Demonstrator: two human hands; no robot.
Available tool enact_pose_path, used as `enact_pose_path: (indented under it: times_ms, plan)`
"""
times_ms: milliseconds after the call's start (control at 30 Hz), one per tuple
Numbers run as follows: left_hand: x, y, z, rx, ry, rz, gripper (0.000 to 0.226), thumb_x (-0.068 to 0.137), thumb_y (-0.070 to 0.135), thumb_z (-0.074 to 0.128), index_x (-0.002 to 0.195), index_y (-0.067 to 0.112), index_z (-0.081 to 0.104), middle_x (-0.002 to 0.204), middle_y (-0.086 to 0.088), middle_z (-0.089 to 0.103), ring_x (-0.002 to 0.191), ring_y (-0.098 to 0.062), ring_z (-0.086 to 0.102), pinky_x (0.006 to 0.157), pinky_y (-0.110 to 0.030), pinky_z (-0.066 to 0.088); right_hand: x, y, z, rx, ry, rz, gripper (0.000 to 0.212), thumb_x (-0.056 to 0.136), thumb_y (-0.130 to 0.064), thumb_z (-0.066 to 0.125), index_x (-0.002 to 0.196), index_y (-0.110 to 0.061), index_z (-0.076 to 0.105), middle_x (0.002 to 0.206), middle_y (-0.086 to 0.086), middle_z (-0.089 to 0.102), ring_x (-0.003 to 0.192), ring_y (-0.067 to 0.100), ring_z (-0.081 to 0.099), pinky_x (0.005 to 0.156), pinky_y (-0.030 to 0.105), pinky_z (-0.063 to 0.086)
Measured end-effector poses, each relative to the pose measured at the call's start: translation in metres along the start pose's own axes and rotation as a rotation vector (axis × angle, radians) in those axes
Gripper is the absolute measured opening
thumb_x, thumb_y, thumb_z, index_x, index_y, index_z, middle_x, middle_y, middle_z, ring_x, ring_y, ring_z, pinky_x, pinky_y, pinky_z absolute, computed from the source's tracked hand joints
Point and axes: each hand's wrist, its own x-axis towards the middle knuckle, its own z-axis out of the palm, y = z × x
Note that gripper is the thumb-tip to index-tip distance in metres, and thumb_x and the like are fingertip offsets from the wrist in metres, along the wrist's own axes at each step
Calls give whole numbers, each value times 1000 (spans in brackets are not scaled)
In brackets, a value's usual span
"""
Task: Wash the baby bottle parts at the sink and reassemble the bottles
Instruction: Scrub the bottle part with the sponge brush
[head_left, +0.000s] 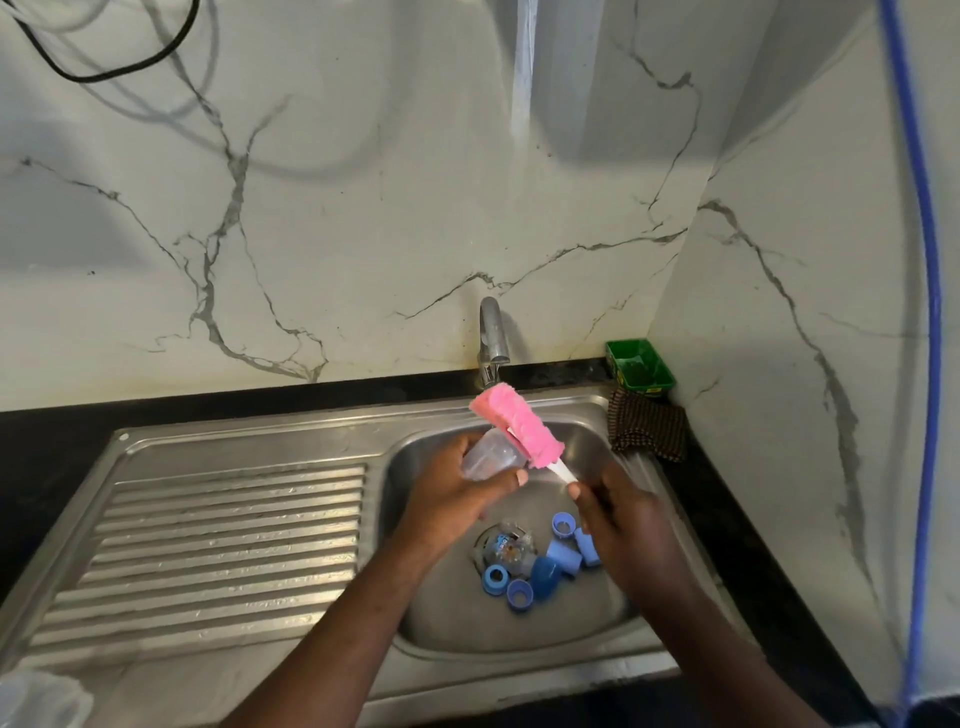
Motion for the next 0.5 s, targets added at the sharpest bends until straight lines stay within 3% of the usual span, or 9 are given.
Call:
enact_pose_path:
  times_ms: [67,133,200,300,367,500]
  plan:
    - [3,0,-3,81,80,32,45,73,37,87,109,34,59,99,13,68,87,-2,65,65,-21,55,0,0,1,-27,-5,-9,21,93,-21,67,80,-23,50,57,-9,58,55,11,58,49,29,43]
    - [7,-2,-9,137,176,32,58,70,43,88,119,36,58,104,17,64,91,2,61,69,-21,57,-5,8,0,-50,-31,3,17,93,-19,67,81,-17,54,61,-20,59,56,3,57,47,15,37]
    - [6,-4,-13,195,216,66,63,69,47,87,124,37,57,104,19,61,92,8,57,69,-16,51,-10,13,-1,-69,-64,26,16,93,-20,66,82,-17,55,65,-30,58,56,-2,56,48,13,36]
    - [2,-6,-4,235,185,151,58,70,42,88,119,38,57,101,21,62,95,5,58,71,-11,43,-3,7,3,-103,-34,2,14,92,-24,66,84,-16,57,56,-20,56,53,3,56,45,19,36]
    - [1,-9,-1,249,205,199,55,70,39,88,116,40,56,99,24,61,96,5,59,73,-11,43,2,0,8,-118,-11,-26,15,92,-26,66,86,-16,58,54,-15,53,51,10,56,46,32,43]
    - [3,-16,-12,361,326,258,62,73,32,88,128,27,58,108,18,58,96,-4,59,75,-16,45,-11,7,8,-118,-16,-9,19,92,-38,60,85,-21,56,56,-12,56,51,13,57,45,34,44]
